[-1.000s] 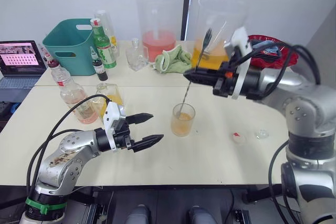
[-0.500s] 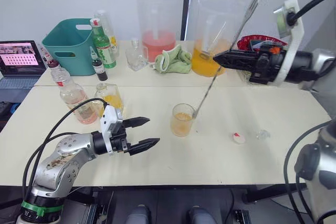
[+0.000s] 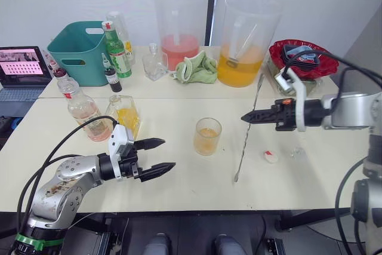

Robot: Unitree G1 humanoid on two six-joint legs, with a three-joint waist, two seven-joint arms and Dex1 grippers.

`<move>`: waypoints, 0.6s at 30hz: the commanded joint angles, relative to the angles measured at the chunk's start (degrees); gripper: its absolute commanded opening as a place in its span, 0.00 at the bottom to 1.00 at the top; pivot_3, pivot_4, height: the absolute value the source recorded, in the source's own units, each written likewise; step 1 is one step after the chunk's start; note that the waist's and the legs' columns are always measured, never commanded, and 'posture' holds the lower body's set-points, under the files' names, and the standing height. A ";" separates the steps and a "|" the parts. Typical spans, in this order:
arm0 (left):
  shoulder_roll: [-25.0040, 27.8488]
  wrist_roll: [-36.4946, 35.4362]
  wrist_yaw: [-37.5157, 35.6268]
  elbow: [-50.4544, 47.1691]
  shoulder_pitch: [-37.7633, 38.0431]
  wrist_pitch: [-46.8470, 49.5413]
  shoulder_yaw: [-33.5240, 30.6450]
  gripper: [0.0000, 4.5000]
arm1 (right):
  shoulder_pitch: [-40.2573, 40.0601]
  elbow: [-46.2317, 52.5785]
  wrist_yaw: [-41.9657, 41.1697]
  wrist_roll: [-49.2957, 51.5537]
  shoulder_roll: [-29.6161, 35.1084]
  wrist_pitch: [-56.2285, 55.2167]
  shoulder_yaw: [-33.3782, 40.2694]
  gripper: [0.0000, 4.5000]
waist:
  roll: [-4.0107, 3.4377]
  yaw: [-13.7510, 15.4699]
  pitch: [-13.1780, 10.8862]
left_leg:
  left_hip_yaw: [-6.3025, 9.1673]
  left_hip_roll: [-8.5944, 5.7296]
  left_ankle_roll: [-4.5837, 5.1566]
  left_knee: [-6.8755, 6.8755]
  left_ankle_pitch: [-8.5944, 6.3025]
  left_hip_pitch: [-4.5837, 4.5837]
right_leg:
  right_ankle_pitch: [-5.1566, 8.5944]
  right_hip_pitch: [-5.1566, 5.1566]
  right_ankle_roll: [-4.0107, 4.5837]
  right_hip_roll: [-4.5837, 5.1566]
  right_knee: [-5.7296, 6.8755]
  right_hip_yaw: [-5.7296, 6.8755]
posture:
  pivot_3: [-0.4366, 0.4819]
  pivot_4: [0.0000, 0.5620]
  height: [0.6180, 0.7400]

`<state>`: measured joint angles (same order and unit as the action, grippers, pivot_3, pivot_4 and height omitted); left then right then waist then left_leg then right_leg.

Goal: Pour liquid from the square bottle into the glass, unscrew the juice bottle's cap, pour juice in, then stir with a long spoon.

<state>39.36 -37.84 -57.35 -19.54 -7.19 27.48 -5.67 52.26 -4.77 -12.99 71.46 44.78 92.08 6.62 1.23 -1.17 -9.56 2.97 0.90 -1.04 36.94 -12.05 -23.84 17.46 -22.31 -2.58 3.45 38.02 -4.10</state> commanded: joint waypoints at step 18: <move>1.80 -1.95 0.92 -4.24 1.55 1.34 -3.95 0.99 | -6.01 -5.42 0.70 -25.97 -10.83 -7.22 -1.66 0.00 | -0.02 0.09 -0.01 | 0.01 -0.04 0.00 0.00 0.00 0.00 | 0.00 0.00 0.00 0.03 0.01 0.02 | 0.48 0.27 1.00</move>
<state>40.64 -38.60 -56.60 -21.77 -5.44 28.87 -8.11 45.46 -11.65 -11.41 46.27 33.57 85.56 4.51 1.21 -1.08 -9.57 2.98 0.86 -1.05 36.94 -12.05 -23.84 17.46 -22.32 -2.58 3.48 38.05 -4.09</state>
